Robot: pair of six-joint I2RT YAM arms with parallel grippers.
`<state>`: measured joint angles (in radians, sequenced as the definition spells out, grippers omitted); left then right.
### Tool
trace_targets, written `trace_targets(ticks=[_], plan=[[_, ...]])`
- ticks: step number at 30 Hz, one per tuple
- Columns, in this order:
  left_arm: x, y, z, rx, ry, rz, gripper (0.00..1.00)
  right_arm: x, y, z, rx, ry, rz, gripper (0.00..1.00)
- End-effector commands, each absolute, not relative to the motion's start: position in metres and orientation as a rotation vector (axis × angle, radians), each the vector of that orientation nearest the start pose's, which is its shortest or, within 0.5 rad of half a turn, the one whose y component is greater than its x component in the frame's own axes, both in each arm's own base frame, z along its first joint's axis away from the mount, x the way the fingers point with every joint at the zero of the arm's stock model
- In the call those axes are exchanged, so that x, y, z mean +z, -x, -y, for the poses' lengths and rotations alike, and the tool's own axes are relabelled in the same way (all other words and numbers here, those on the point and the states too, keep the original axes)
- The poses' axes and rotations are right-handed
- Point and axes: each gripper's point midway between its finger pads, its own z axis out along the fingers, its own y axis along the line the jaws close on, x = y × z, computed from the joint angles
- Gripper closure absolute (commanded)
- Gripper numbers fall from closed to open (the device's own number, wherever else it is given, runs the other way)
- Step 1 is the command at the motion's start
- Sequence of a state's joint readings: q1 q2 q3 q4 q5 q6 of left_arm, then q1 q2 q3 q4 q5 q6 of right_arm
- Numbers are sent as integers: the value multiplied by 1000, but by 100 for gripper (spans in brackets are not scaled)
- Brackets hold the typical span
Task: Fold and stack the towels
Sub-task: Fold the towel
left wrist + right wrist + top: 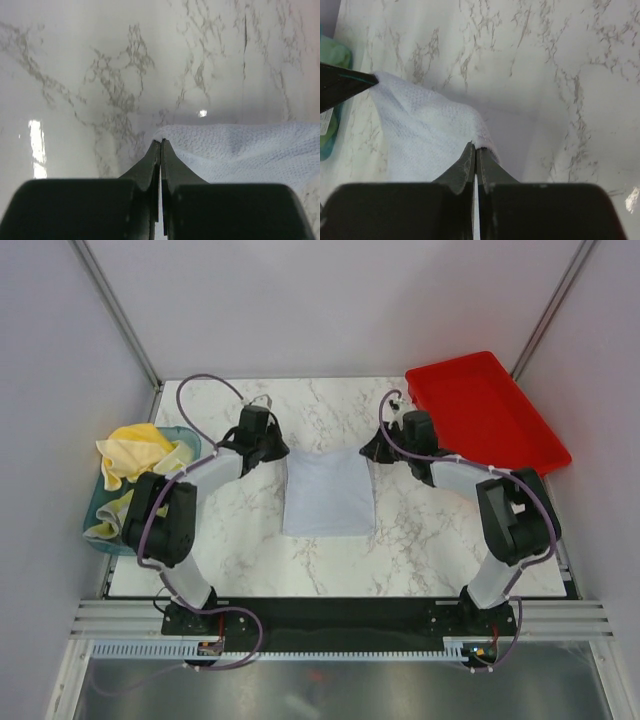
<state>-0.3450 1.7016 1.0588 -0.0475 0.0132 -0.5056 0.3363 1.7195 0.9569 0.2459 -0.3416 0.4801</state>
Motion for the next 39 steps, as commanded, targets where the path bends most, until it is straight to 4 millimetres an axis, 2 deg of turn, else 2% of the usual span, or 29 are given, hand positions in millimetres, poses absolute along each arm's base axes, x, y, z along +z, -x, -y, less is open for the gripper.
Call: trace_targets(ticks=[1, 2, 4, 6, 8, 9, 11, 13, 14, 15, 17, 18, 19, 21, 23, 24, 26, 28, 29, 33, 36, 39], plan=[[120, -470, 185, -546, 112, -2190, 98, 113, -451, -223, 796, 69, -2106, 92], [116, -476, 184, -540, 116, -2198, 98, 110, -456, -221, 785, 55, -2113, 86], [100, -483, 184, -516, 110, -2250, 82, 100, -471, -215, 744, 15, -2151, 74], [92, -490, 180, -482, 115, -2280, 66, 102, -484, -213, 735, -10, -2155, 71], [92, -493, 174, -448, 119, -2296, 62, 101, -489, -203, 722, -48, -2182, 67], [98, -497, 172, -433, 126, -2287, 57, 110, -494, -203, 718, -48, -2172, 63], [106, -494, 161, -371, 158, -2296, 51, 109, -490, -192, 656, -62, -2227, 60], [122, -492, 155, -342, 167, -2273, 48, 111, -476, -188, 642, -77, -2274, 60], [122, -486, 158, -366, 160, -2280, 48, 113, -465, -192, 687, -72, -2292, 60], [124, -478, 173, -469, 117, -2294, 48, 110, -455, -195, 714, -68, -2317, 62], [125, -468, 188, -547, 79, -2303, 49, 104, -435, -204, 747, -55, -2351, 67], [116, -459, 193, -576, 70, -2330, 50, 96, -416, -206, 761, -46, -2381, 68], [107, -454, 194, -572, 68, -2352, 50, 93, -406, -213, 775, -22, -2391, 70], [90, -433, 208, -708, 75, -2412, 54, 84, -376, -223, 844, 14, -2428, 73], [67, -415, 204, -706, 99, -2470, 54, 87, -363, -230, 881, 50, -2412, 76], [64, -409, 203, -710, 124, -2478, 54, 75, -351, -228, 881, 48, -2443, 80], [50, -397, 200, -713, 133, -2507, 54, 70, -337, -231, 931, 73, -2451, 88], [42, -392, 195, -682, 166, -2526, 54, 64, -329, -230, 948, 88, -2460, 93], [34, -387, 193, -667, 179, -2545, 54, 54, -320, -228, 950, 87, -2489, 94], [24, -380, 187, -639, 205, -2565, 54, 39, -305, -228, 994, 95, -2493, 95], [26, -378, 186, -625, 198, -2562, 54, 36, -297, -225, 995, 106, -2495, 94], [47, -380, 191, -662, 173, -2525, 53, 52, -299, -229, 1019, 126, -2462, 94]])
